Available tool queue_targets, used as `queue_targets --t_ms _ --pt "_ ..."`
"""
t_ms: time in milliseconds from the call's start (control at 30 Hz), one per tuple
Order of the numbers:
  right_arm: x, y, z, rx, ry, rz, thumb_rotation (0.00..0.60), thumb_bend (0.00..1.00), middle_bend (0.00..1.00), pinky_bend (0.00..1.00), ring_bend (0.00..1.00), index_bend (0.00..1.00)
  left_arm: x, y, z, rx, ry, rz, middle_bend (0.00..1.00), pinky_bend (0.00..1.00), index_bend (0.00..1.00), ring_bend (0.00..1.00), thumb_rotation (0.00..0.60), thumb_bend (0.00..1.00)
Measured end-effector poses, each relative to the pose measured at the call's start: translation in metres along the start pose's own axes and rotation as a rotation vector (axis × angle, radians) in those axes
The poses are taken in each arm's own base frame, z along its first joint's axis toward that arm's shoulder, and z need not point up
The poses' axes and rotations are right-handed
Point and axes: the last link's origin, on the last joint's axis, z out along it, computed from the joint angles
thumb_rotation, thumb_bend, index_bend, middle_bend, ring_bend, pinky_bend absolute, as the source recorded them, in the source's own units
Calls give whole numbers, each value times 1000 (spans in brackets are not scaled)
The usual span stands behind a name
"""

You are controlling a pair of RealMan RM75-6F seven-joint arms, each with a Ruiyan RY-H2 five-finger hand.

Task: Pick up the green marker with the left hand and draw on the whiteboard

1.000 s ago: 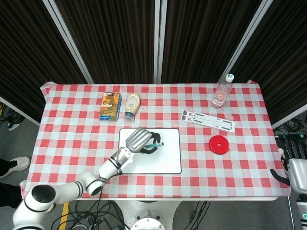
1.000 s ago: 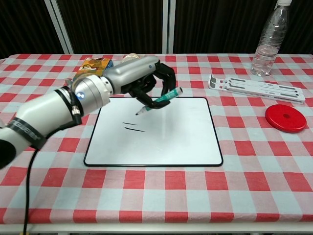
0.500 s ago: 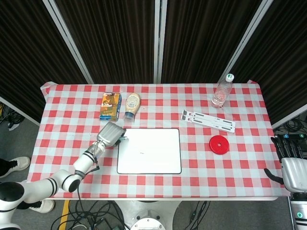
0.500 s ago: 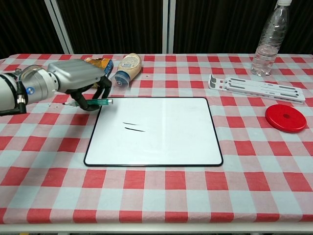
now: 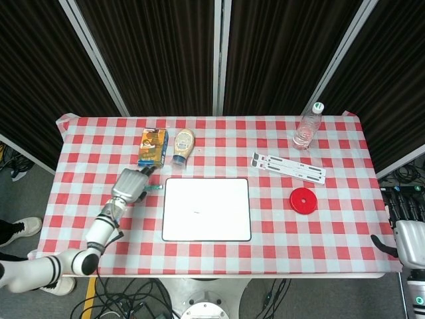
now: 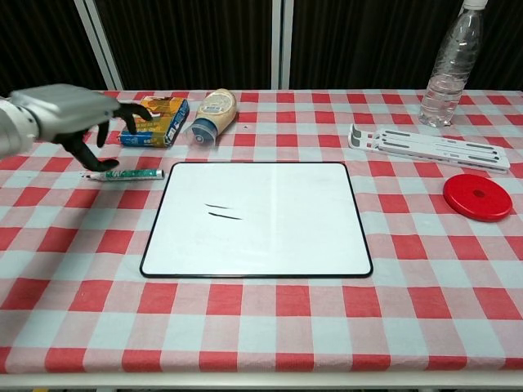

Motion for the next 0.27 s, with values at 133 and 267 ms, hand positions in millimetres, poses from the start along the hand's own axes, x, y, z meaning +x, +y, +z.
queue_targets --t_ms 133,267 --pt "0 2 0 -4 2 7 600 101 0 0 0 0 15 -48 -39 111 97 -153 173 343 111 247 600 248" --pt "-1 -2 -1 40 -3 42 600 107 0 0 0 0 19 -106 -93 252 207 -202 173 208 116 175 600 182"
